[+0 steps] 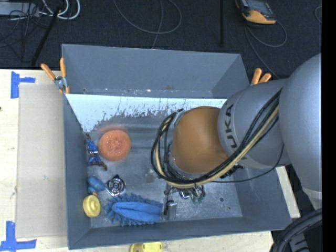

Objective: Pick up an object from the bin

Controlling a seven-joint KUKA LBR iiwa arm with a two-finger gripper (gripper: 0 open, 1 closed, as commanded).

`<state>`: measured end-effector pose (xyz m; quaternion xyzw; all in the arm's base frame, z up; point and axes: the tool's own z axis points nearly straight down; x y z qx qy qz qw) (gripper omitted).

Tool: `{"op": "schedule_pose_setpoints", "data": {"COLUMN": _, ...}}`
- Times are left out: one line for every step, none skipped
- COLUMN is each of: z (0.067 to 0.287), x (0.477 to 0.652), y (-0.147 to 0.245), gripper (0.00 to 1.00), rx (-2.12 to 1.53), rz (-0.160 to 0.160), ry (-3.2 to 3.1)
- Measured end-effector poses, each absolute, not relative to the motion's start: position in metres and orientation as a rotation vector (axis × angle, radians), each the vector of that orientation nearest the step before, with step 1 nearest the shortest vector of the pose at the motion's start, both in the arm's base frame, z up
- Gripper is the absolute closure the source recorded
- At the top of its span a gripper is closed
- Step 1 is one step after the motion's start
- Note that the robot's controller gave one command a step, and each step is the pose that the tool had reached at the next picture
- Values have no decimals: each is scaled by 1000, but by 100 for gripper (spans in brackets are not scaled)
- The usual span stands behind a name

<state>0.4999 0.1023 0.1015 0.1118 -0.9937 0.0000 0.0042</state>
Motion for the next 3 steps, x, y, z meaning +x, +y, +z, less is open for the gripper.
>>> {"op": "schedule_pose_setpoints", "data": {"z": 113, "x": 525, "y": 144, "gripper": 0, "rx": 385, "rz": -2, "ry": -3119}}
{"op": "schedule_pose_setpoints", "data": {"z": 78, "x": 485, "y": 178, "gripper": 0, "rx": 717, "rz": 1, "ry": -3061}}
{"op": "schedule_pose_setpoints", "data": {"z": 73, "x": 530, "y": 229, "gripper": 100, "rx": 802, "rz": 14, "ry": -3030}}
